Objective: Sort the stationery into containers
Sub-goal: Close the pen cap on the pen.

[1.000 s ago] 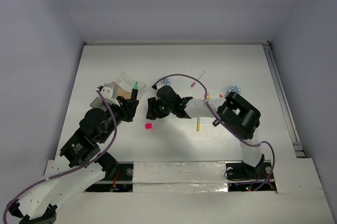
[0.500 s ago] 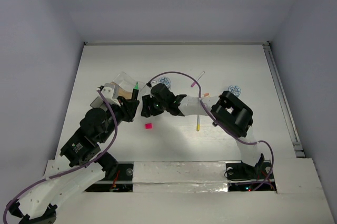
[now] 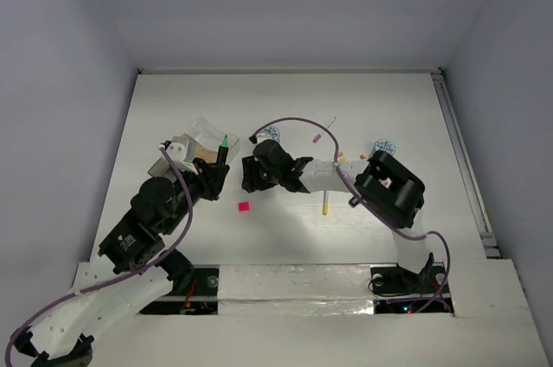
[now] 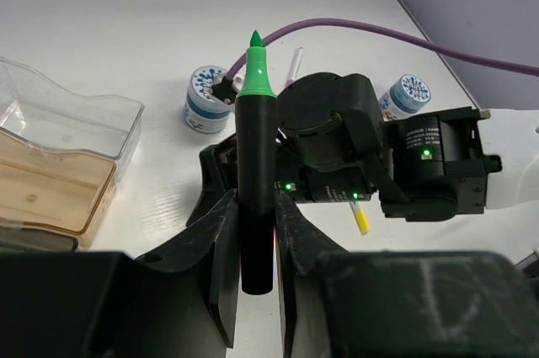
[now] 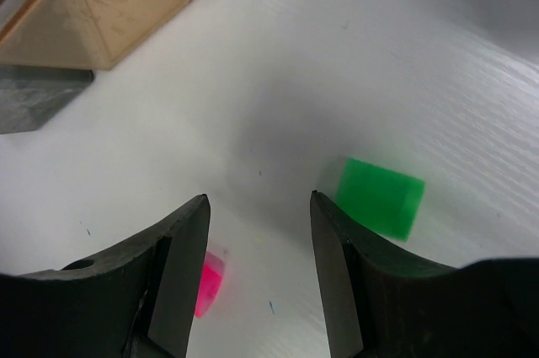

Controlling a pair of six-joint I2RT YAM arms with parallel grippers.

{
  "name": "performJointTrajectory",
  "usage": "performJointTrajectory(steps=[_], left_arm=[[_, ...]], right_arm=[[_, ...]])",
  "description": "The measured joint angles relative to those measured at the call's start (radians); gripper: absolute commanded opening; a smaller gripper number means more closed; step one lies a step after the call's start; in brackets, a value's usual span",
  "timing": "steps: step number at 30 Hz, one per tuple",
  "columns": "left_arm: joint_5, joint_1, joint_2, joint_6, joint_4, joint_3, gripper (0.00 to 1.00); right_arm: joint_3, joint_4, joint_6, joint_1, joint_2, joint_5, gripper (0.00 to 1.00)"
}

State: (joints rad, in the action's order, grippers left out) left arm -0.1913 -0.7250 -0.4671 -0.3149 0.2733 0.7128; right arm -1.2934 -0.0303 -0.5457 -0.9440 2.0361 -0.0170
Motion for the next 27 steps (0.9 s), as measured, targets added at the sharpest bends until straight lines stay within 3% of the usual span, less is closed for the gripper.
performJointTrajectory(steps=[13,19,27], left_arm=[[0.000,0.007,0.000,0.000,0.000,0.000,0.00],[0.000,0.007,0.000,0.000,0.000,0.000,0.00],[0.000,0.007,0.000,0.000,0.000,0.000,0.00]], right_arm=[[0.100,0.072,0.024,0.005,-0.100,-0.108,0.60],[0.101,0.076,0.026,0.010,-0.104,-0.111,0.65],[0.041,0.100,0.019,0.014,-0.062,-0.111,0.63]])
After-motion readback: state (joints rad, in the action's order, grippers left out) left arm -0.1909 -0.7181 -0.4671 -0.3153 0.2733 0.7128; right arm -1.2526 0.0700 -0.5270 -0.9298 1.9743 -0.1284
